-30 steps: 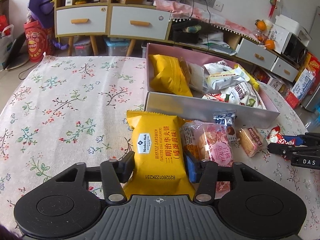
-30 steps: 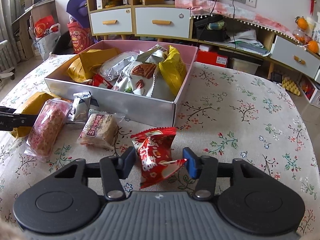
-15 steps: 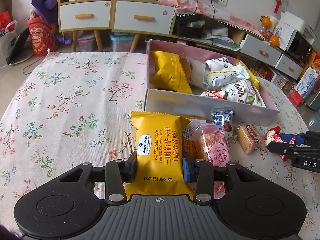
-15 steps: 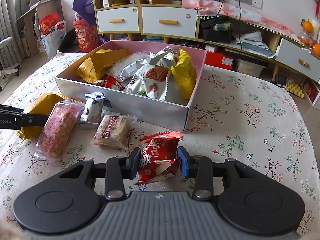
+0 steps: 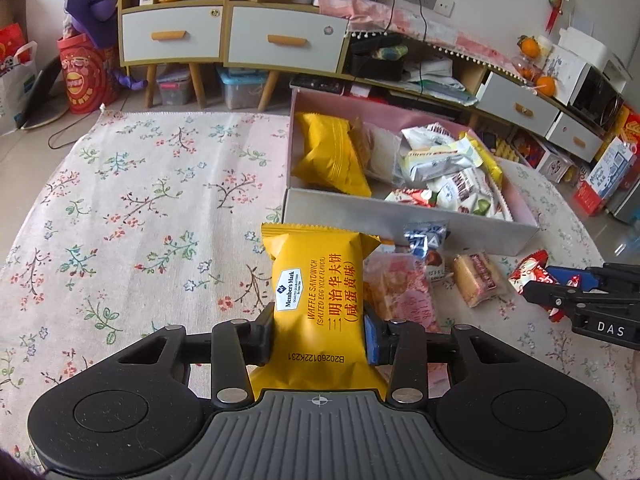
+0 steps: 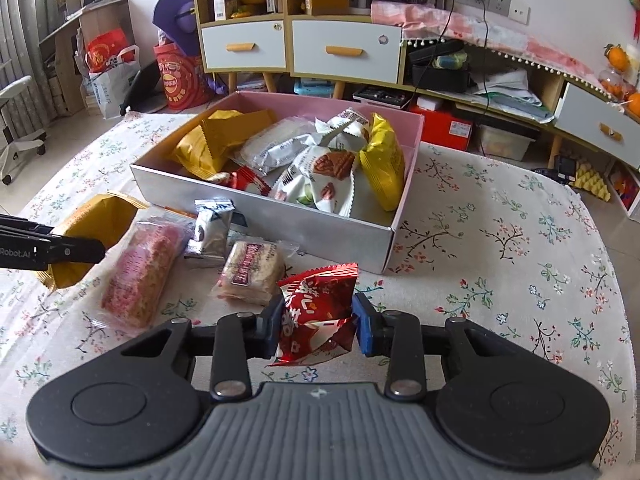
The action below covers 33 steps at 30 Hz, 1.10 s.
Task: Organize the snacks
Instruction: 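Carry the waffle pack and red candy into the pink box and open both tools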
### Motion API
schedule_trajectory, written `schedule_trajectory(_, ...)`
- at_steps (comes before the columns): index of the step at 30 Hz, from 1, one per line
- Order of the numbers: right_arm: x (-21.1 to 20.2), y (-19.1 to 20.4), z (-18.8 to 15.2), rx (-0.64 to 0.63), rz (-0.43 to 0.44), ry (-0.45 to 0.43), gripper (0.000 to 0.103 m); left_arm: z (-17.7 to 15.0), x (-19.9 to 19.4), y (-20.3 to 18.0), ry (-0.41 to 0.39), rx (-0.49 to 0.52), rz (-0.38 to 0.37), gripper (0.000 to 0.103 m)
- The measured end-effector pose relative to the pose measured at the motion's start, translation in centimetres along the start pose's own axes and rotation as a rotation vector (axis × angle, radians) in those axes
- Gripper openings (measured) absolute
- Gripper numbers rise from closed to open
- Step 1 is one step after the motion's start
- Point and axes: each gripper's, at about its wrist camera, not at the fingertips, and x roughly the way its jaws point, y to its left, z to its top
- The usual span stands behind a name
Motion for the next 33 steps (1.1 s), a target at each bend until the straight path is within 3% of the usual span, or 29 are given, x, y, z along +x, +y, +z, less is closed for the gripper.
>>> schedule_trajectory(18, -1.4, 0.3, 3.0, 0.128, 0.058, -0.095, 0.033, 2.7, -1.7, -2.0, -0.067, -0.041, -0.054, 0.038)
schedule_trajectory(33, 1.3, -1.7, 7.9, 0.236, 0.088, -0.154, 0.033, 7.7, 3.5, -3.7, -0.042, -0.064, -0.119, 0.038)
